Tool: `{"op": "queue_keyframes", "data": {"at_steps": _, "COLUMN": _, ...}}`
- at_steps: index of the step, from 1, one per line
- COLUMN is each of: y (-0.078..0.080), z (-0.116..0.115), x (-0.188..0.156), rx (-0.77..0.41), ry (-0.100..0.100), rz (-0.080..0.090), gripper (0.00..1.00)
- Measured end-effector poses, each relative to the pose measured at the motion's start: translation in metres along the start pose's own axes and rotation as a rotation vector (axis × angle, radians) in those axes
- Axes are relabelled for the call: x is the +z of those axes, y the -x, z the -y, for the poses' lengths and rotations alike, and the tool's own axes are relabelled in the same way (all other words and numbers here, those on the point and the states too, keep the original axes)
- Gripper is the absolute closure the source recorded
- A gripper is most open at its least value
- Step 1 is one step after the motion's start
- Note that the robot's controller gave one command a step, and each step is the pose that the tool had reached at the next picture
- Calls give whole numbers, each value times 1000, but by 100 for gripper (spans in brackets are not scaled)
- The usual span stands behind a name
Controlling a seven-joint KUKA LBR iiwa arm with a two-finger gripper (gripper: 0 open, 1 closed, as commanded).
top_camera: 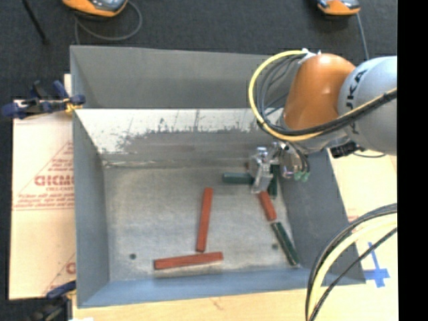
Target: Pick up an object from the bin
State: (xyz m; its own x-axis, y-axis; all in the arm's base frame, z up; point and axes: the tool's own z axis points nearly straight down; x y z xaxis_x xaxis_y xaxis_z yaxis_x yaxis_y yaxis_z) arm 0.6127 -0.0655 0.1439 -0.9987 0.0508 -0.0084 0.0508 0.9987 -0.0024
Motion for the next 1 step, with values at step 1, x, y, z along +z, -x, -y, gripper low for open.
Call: {"op": "queue_keyframes", "data": {"at_steps": 1, "y": 3, "z": 1, "x": -56, "rx": 0, "ry": 0, "rz": 3, "gripper": 100}}
